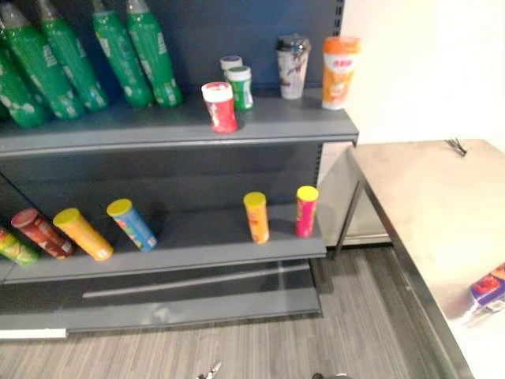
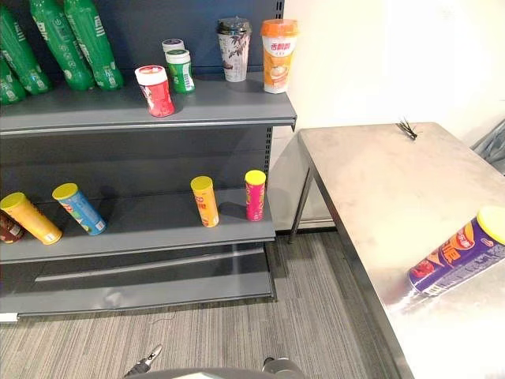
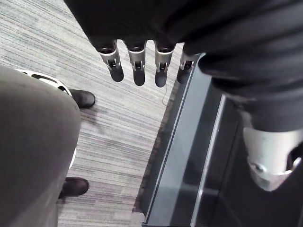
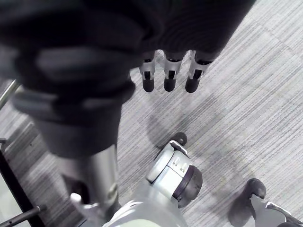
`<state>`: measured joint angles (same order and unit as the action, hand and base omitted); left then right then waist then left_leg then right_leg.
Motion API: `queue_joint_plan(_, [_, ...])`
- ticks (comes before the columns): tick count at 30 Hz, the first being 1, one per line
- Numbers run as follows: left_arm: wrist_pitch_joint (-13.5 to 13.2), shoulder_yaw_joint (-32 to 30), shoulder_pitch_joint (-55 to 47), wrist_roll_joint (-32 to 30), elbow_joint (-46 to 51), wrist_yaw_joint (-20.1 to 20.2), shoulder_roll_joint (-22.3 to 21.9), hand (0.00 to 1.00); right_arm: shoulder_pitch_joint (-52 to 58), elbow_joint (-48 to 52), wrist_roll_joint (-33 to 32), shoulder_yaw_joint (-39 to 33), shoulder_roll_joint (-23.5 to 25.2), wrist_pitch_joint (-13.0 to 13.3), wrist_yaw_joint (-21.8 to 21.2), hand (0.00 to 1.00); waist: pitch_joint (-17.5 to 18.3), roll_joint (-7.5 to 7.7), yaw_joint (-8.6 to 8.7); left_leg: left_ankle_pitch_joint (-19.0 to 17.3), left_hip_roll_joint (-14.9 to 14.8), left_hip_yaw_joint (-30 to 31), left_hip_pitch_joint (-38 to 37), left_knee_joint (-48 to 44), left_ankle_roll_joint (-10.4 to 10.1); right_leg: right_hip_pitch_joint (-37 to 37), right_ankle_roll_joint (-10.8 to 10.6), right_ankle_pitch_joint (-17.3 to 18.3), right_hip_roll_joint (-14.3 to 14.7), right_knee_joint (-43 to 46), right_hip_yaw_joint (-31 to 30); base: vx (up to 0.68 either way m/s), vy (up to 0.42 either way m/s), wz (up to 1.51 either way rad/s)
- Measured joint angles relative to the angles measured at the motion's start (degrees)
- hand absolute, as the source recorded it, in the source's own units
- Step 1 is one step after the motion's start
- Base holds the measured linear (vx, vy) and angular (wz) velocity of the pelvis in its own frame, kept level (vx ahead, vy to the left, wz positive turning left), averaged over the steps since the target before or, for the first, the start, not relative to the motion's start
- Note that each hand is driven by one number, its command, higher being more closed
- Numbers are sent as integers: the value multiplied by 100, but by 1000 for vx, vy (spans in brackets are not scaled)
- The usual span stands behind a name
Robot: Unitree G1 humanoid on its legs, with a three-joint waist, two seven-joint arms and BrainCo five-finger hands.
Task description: Put the gum and the chips on the shelf.
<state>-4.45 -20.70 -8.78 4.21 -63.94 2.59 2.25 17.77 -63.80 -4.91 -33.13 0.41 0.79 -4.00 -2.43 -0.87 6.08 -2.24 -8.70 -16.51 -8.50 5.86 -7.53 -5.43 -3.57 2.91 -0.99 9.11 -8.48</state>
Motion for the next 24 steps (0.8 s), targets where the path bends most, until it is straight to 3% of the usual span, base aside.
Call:
queue_joint_plan(10, [-40, 0, 10, 7, 0, -41, -4, 0, 22, 15, -62, 345, -62, 76, -22, 0, -80, 16, -17, -81, 10, -48, -116, -47, -5, 73, -21, 64, -2, 83, -27, 46, 15, -2])
queue_joint_plan(12, [-50, -63, 48, 41, 74, -46, 0, 0, -20, 62, -66, 376, -26, 75, -24, 0, -280, 92, -58, -311, -13, -119, -99, -481, -8, 108, -36, 143, -13, 275, -112, 34, 16, -20])
queue_joint_plan(14, [-47, -208, 153, 151, 124, -57, -31, 0, 35, 284, -73, 393, 13, 77, -32, 0, -448, 90, -137, -920, -225, -175, 260, -1617, -10, 72, -76, 281, 25, 536, -163, -32, -4, -21])
queue_joint_plan(15, [-44, -230, 224, 183, 134, -62, -111, 0, 96, 464, -74, 428, 13, 76, -37, 0, -549, -34, -139, -1341, -481, -178, 582, -2465, -8, 36, -98, 383, 117, 719, -118, -47, 12, -4])
queue_joint_plan(17, [-49, -297, 261, 211, 278, -74, -264, 0, 201, 725, -77, 453, 14, 83, -46, 0, -685, -184, -144, -1835, -831, -239, 867, -3444, 40, -99, -133, 581, 280, 1159, -112, -73, 76, -6])
queue_joint_plan(18, [-46, -293, 280, 225, 307, -105, -272, 0, 290, 808, -129, 502, 55, 96, -70, 0, -732, -173, -137, -2059, -983, -345, 930, -3863, 65, -173, -166, 757, 326, 1525, -124, -84, 128, -13])
queue_joint_plan(20, [-49, -266, 314, 234, 363, -120, -306, 0, 536, 971, -310, 515, 204, 144, -188, 0, -806, -149, -125, -2383, -1146, -472, 939, -4395, 104, -261, -242, 962, 377, 2003, -146, -69, 129, -25])
queue_joint_plan(23, [-50, -267, 329, 244, 370, -127, -273, 0, 895, 1001, -563, 312, 495, 138, -274, 0, -836, -88, 13, -2634, -1334, -650, 910, -4752, 131, -281, -272, 971, 496, 2101, -249, -83, 105, -46])
queue_joint_plan(24, [-60, -262, 337, 241, 381, -141, -261, 0, 1060, 995, -749, 165, 598, 114, -271, 0, -850, -58, 41, -2687, -1416, -872, 885, -4846, 156, -370, -371, 887, 535, 2057, -360, -118, 124, -103])
